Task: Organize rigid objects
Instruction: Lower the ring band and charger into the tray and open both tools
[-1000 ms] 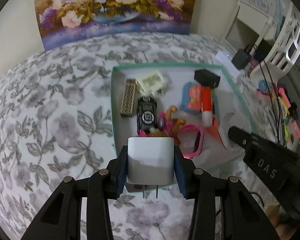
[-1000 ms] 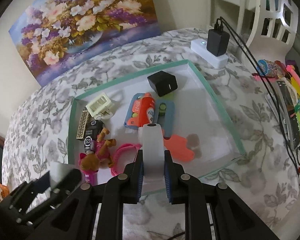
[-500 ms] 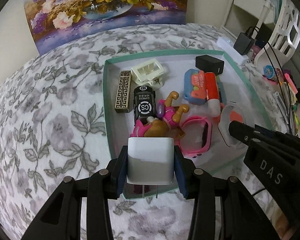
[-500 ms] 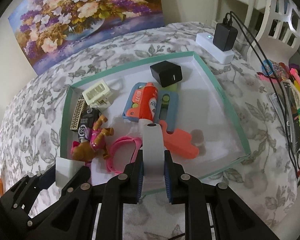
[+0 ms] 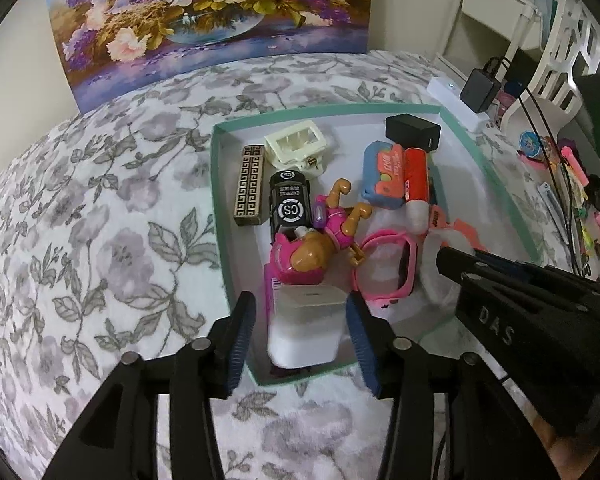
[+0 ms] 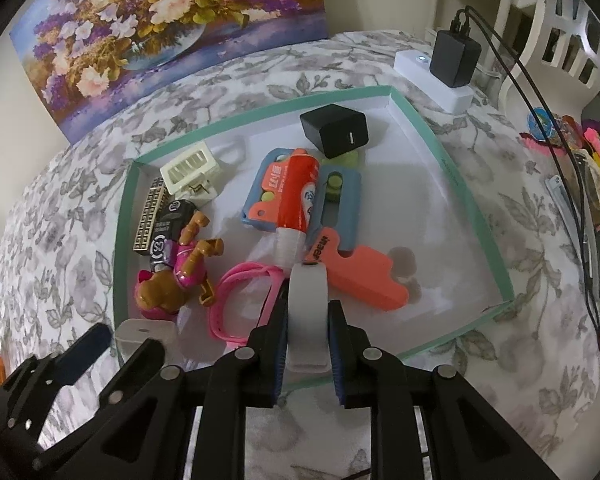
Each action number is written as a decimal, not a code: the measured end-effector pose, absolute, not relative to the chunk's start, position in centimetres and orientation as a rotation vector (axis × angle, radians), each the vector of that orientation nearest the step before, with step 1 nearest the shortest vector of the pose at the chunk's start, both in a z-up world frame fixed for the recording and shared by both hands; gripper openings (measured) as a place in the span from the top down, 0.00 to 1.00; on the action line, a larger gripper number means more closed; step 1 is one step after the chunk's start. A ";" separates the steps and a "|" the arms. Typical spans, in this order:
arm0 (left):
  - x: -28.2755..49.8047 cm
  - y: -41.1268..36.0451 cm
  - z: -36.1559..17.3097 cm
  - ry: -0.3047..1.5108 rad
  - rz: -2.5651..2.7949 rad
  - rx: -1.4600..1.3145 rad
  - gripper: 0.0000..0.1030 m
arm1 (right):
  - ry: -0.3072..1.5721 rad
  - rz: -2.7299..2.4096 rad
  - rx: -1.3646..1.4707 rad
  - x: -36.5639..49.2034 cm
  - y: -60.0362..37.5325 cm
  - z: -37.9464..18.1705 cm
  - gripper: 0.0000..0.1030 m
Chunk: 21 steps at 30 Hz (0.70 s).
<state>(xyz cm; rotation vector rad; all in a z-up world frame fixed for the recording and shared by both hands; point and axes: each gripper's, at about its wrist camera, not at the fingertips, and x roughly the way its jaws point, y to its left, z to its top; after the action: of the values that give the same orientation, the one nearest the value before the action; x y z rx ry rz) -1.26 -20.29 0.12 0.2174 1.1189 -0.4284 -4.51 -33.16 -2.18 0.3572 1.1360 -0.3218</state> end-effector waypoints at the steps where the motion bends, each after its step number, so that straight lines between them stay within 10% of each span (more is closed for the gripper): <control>1: -1.3 -20.1 0.2 1.118 -0.424 0.217 0.49 | 1.136 -0.323 0.359 -4.5 -33.2 -2.2 0.72; 5: -1.2 -18.7 0.5 1.123 -0.386 0.194 0.46 | 1.130 -0.339 0.364 -4.7 -33.2 -2.2 0.47; 21: 0.6 -9.7 -0.3 1.140 -0.057 0.098 0.14 | 1.088 -0.308 0.289 -5.6 -29.3 -1.0 0.17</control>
<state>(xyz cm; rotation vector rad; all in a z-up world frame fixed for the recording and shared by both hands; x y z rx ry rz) 0.56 -9.68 -0.29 0.0981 1.1396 -0.0566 -5.62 -29.29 -0.96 0.2886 1.0877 -0.3079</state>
